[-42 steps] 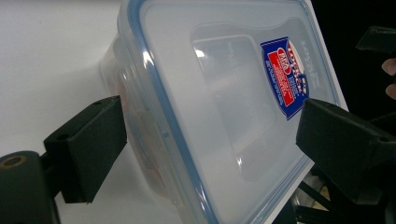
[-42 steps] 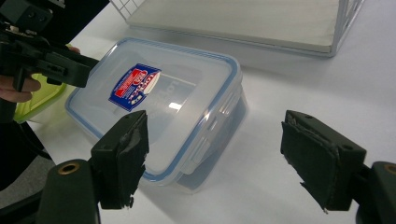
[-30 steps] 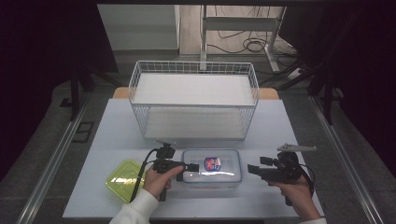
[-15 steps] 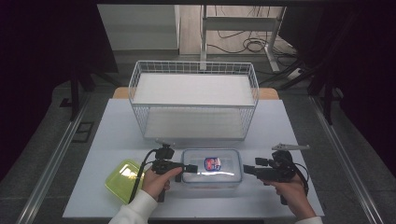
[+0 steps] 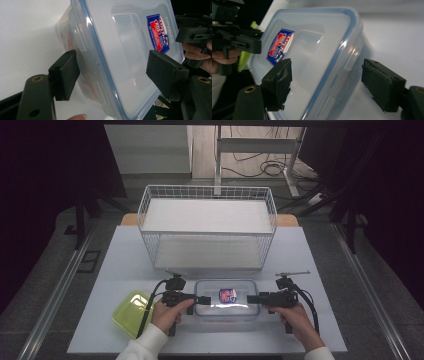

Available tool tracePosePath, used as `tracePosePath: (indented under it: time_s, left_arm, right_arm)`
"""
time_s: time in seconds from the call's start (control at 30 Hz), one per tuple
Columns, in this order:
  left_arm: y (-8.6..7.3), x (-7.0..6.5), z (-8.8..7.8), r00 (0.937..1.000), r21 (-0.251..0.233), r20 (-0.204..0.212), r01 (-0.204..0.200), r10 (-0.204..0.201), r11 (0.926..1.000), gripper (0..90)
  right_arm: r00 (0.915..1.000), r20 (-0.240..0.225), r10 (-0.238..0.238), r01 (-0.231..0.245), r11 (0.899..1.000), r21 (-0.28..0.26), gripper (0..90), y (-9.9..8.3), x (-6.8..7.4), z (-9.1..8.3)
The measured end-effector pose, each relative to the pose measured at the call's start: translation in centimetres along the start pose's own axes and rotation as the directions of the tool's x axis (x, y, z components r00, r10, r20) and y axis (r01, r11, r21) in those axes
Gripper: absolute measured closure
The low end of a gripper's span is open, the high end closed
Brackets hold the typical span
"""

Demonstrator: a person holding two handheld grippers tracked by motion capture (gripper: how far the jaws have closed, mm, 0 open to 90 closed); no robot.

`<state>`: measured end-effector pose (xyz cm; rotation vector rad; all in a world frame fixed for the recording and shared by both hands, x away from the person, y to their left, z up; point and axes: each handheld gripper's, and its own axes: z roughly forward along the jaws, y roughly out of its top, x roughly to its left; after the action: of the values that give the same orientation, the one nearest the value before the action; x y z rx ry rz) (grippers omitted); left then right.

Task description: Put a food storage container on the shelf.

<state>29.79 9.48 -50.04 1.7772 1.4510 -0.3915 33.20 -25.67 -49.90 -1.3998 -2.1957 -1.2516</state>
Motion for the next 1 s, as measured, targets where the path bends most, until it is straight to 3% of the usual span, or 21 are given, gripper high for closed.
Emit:
tracePosePath:
  time_s: [0.03,0.17,0.27,0.33,1.0]
  left_arm:
    - [0.0,0.0,0.0,1.0,-0.002,-0.001,0.003,-0.003,1.0,27.1]
    - [0.0,-0.2,0.0,1.0,-0.002,-0.006,0.008,-0.008,1.0,27.1]
    - [0.0,-0.1,0.0,0.9999,-0.004,0.001,0.013,-0.013,0.9999,27.7]
    - [0.0,0.0,-0.2,0.9999,-0.006,0.013,0.007,-0.007,1.0,29.3]
    - [-0.5,0.3,-1.1,0.9984,-0.051,0.054,0.022,-0.019,0.9984,38.9]
  right_arm:
    - [0.9995,-0.028,0.016,-0.015,1.0,0.013,28.4,0.0,-0.1,0.1]
    - [0.9969,-0.052,0.059,-0.057,0.998,0.024,28.6,0.0,-0.5,0.2]
    - [0.988,-0.097,0.12,-0.117,0.993,0.031,32.5,-0.2,-1.1,0.0]
    - [0.985,-0.111,0.132,-0.129,0.991,0.032,34.1,-0.3,-1.4,-0.1]
    - [0.9746,-0.163,0.153,-0.153,0.988,0.016,46.0,-0.6,-2.0,-1.0]
